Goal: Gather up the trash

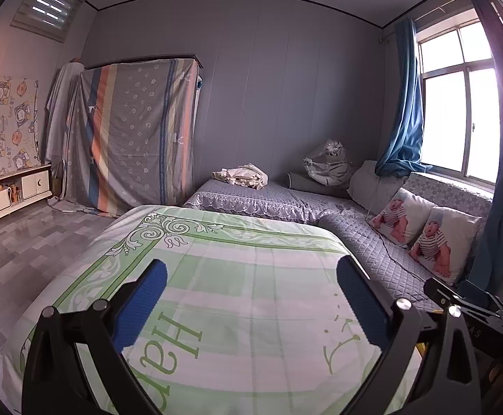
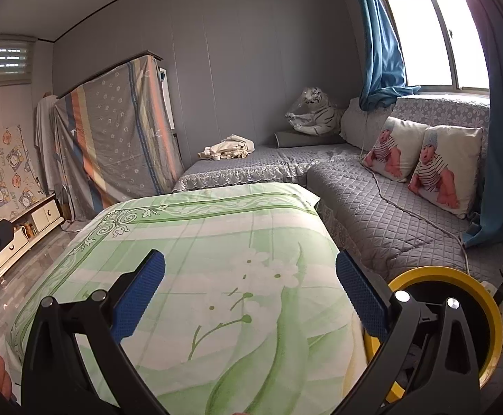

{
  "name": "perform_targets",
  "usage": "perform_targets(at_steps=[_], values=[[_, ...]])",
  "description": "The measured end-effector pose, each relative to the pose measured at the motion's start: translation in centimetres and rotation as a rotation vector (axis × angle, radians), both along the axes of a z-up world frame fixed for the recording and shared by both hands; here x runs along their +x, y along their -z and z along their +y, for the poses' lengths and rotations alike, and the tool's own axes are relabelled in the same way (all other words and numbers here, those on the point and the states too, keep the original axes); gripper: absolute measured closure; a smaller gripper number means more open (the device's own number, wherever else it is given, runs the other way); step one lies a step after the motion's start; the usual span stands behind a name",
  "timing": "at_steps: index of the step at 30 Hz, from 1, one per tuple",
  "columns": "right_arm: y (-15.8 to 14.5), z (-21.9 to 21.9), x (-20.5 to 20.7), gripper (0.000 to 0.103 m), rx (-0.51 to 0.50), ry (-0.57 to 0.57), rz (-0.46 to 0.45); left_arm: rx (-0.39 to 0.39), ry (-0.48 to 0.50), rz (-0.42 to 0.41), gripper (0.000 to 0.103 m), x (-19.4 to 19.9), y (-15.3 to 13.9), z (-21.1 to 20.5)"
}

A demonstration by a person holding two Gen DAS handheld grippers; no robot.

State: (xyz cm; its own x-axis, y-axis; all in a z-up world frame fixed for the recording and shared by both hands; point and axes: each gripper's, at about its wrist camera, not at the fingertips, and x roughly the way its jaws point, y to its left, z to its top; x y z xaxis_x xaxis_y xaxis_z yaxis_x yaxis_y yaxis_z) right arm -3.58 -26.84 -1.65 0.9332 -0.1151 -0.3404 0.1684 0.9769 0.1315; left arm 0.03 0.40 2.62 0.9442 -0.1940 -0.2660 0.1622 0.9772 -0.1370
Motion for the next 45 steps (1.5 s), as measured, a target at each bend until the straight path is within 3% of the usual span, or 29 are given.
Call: perform_targets(at_steps=[45], values=[[1.8,0.4,1.2,0.008,0.008,-0.013,0.055,-0.021,0.017,0.017,0.008,0.3,0.5,0.4]])
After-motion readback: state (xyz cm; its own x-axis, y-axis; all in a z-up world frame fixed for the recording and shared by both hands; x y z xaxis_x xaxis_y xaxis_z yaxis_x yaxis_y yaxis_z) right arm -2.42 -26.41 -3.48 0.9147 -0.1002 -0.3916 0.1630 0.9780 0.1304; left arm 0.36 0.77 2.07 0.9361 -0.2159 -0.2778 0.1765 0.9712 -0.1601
